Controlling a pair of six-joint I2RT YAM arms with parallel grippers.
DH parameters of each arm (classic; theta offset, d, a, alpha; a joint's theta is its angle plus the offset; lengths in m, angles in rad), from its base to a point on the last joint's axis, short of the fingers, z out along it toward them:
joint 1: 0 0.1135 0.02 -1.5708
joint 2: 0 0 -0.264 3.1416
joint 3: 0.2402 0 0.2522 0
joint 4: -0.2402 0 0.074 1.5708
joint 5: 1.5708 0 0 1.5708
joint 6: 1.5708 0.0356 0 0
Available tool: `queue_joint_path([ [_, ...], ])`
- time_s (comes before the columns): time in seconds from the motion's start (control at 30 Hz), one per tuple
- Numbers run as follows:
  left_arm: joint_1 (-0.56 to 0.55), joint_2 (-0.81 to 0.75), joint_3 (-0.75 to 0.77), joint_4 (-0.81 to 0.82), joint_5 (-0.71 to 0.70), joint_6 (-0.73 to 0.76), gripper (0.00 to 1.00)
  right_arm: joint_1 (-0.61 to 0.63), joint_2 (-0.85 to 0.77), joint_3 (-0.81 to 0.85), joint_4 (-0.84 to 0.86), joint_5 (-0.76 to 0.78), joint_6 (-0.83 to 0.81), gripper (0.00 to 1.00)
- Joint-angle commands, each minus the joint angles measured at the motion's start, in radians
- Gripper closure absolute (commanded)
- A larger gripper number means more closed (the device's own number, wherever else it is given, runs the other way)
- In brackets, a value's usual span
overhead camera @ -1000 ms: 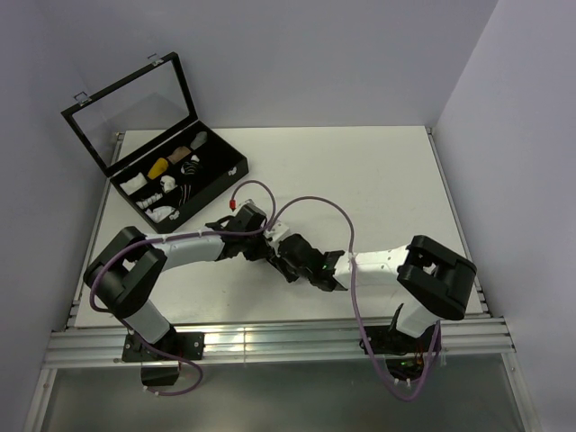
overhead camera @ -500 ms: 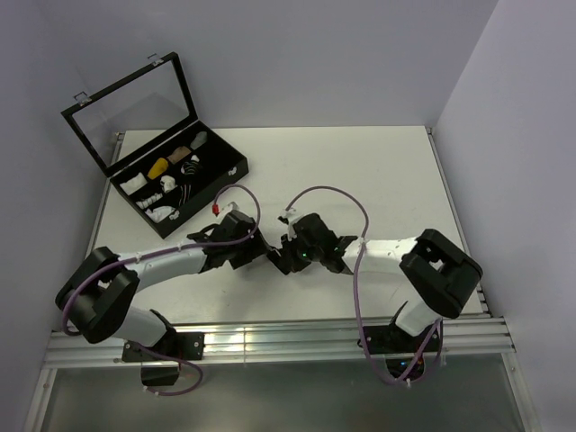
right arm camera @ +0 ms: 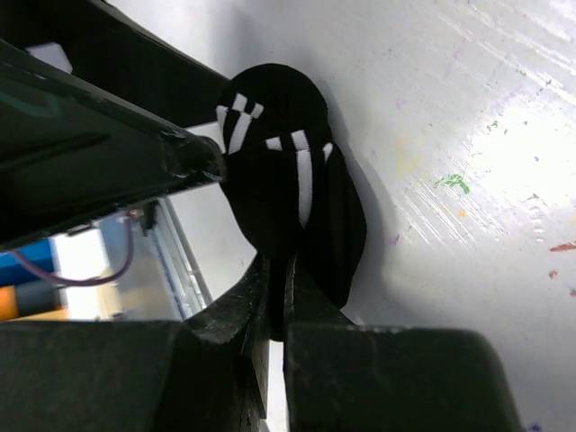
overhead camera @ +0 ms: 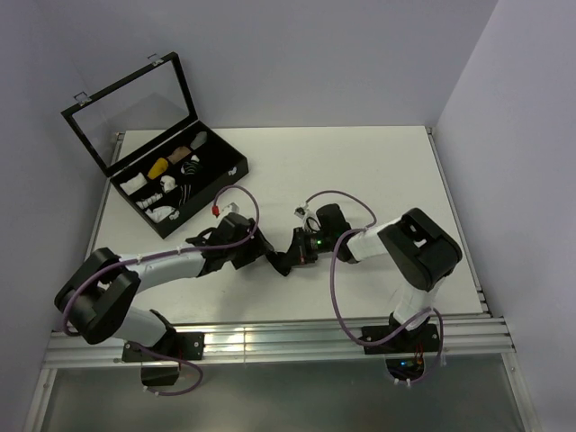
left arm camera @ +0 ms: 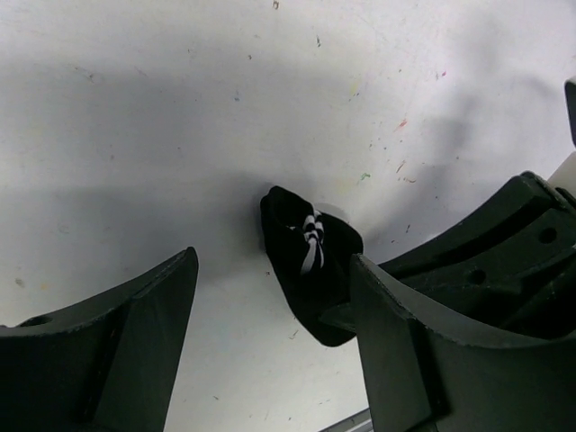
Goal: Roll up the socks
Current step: Roll the sock at the center of the board.
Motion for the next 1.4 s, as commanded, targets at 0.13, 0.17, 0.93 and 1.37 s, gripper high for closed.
queue_joint_path([
  [0.13, -0.006, 0.065, 0.026, 0.058, 0.043, 0.004, 0.28, -0.058, 0.126, -0.049, 0.215, -0.137, 0.146, 1.0],
  [0.17, -0.007, 0.069, 0.029, 0.058, 0.044, 0.005, 0.28, -0.068, 0.134, -0.049, 0.221, -0.139, 0.158, 1.0],
  [0.93, -0.014, 0.201, 0.132, -0.059, 0.062, 0.041, 0.93, 0.026, -0.28, -0.046, -0.164, 0.306, -0.225, 0.63],
  [1.37, -0.015, 0.223, 0.178, -0.105, 0.085, 0.068, 0.94, 0.333, -0.417, -0.033, -0.277, 0.758, -0.461, 0.57],
])
